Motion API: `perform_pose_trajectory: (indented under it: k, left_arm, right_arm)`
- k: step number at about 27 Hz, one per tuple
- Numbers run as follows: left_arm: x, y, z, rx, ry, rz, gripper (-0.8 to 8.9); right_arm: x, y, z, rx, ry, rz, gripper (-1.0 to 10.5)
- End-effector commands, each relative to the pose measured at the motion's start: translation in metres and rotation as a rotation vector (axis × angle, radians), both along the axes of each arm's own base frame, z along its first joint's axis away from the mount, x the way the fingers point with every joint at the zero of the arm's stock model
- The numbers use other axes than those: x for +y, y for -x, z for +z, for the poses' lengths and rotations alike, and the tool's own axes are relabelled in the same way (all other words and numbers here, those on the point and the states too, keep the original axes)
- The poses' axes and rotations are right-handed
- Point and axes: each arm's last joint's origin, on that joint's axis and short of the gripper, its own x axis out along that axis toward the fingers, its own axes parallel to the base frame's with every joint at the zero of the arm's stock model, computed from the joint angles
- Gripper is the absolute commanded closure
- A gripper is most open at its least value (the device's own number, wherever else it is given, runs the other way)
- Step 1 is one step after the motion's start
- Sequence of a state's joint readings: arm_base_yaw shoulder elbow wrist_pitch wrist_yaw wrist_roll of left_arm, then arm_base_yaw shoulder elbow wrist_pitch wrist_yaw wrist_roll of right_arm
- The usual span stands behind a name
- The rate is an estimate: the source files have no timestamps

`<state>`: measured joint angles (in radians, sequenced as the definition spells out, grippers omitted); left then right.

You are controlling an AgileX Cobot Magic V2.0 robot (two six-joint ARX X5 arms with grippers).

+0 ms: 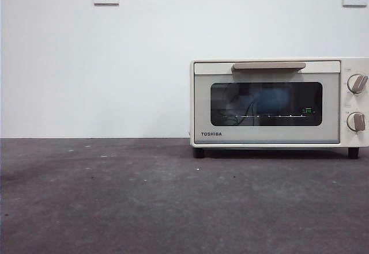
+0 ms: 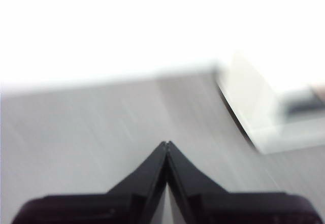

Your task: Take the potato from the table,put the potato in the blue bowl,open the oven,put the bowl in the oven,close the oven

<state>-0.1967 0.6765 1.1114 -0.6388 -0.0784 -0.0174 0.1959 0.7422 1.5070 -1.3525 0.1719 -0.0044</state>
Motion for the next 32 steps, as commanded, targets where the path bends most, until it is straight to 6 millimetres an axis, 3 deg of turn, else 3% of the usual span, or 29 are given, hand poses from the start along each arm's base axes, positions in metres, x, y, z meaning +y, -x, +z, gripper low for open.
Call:
perform_pose_trajectory:
  k: [1, 5, 9, 15, 17, 23, 28, 32]
  left_arm:
    - [0.004, -0.004, -0.041, -0.176, -0.024, 0.046, 8.18]
    - [0.012, -0.005, -0.108, -0.255, -0.059, 0.216, 8.18]
    - [0.015, -0.004, -0.164, -0.204, -0.098, 0.226, 8.18]
    - [0.018, 0.000, -0.216, -0.141, -0.116, 0.169, 8.17]
    - [0.017, 0.001, -0.226, -0.146, -0.105, 0.102, 8.18]
    - [0.018, 0.008, -0.255, -0.073, -0.076, 0.073, 8.18]
    - [0.018, 0.008, -0.257, -0.044, -0.040, 0.080, 8.17]
    - [0.018, 0.008, -0.257, -0.041, -0.040, 0.079, 8.17]
  right_arm:
    - [0.002, -0.009, -0.003, 0.050, 0.007, -0.001, 9.5]
    - [0.006, -0.028, -0.006, 0.107, 0.018, -0.001, 9.5]
    - [0.010, -0.049, -0.010, 0.170, 0.031, -0.002, 9.5]
    - [0.017, -0.087, -0.020, 0.285, 0.054, -0.001, 9.5]
    - [0.020, -0.101, -0.025, 0.324, 0.062, -0.001, 9.5]
    - [0.034, -0.172, -0.053, 0.422, 0.081, -0.002, 9.5]
    - [0.045, -0.226, -0.070, 0.327, 0.062, -0.002, 9.5]
    - [0.051, -0.256, -0.073, 0.183, 0.033, -0.002, 9.5]
